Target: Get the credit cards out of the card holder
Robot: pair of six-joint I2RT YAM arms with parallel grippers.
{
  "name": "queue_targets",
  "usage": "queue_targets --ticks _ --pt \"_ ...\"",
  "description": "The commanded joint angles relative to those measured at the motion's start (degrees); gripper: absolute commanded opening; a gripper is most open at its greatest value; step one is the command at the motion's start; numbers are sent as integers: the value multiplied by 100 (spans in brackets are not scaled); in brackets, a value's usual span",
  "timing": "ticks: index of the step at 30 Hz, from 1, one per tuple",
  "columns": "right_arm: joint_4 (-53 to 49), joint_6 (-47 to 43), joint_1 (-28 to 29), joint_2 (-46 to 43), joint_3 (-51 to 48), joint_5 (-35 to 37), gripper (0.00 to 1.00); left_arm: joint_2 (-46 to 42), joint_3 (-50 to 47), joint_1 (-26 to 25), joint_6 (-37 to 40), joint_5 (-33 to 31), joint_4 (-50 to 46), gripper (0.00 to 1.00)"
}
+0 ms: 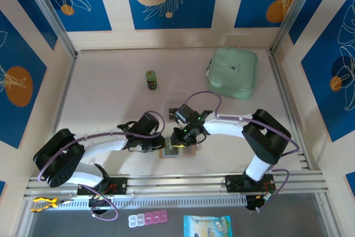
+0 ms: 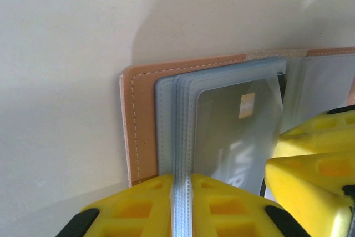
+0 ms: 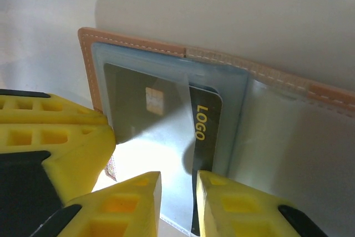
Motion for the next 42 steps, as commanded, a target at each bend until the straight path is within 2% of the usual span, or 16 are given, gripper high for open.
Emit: queue_targets --ticks 1,8,20,36,42 --pt "120 96 -23 95 -114 -208 23 115 -22 37 -6 -15 -173 14" --pt "107 136 -28 211 -147 -176 23 116 -28 36 -8 -13 -163 14" --pt "-645 -29 38 83 111 439 26 69 -54 40 -9 -44 -180 16" --pt "-495 5 -13 -503 -45 357 26 -51 454 32 152 -14 -411 15" --pt "-387 43 -154 -631 -222 276 26 -6 648 3 145 177 -307 12"
